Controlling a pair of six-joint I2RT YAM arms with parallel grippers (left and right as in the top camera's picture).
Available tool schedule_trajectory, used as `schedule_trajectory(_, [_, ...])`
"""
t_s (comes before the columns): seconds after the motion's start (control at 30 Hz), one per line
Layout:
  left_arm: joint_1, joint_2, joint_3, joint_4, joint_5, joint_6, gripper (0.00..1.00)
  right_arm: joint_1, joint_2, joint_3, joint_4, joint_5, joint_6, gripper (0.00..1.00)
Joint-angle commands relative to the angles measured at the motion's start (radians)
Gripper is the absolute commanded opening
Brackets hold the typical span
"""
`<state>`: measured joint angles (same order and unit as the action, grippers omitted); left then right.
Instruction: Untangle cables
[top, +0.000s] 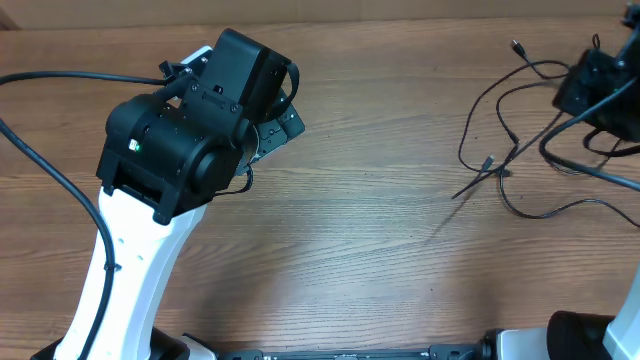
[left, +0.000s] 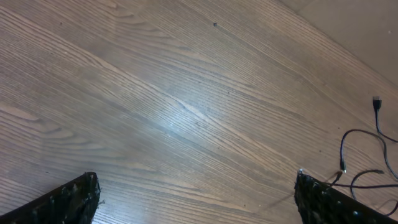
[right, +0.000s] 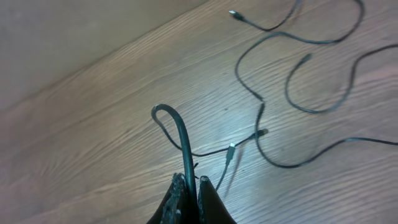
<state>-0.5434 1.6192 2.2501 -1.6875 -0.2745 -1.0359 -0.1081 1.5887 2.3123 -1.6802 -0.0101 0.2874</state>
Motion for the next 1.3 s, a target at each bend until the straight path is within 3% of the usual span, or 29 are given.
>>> schedule_trajectory(0.0, [0.000,-0.003,0.003,-0.002,-0.021,0.019,1.00,-0.064,-0.020,0.024,-0.006,0.010,-0.003,0.04])
schedule_trajectory(0.63, [0.000,-0.003,0.003,-0.002,-0.021,0.019,1.00,-0.410,-0.018,-0.134,0.013,0.035,-0.032,0.04])
schedule_trajectory(1.27, [0.000,-0.003,0.003,-0.002,-0.021,0.019,1.00,-0.500,-0.017,-0.428,0.262,0.024,-0.023,0.04])
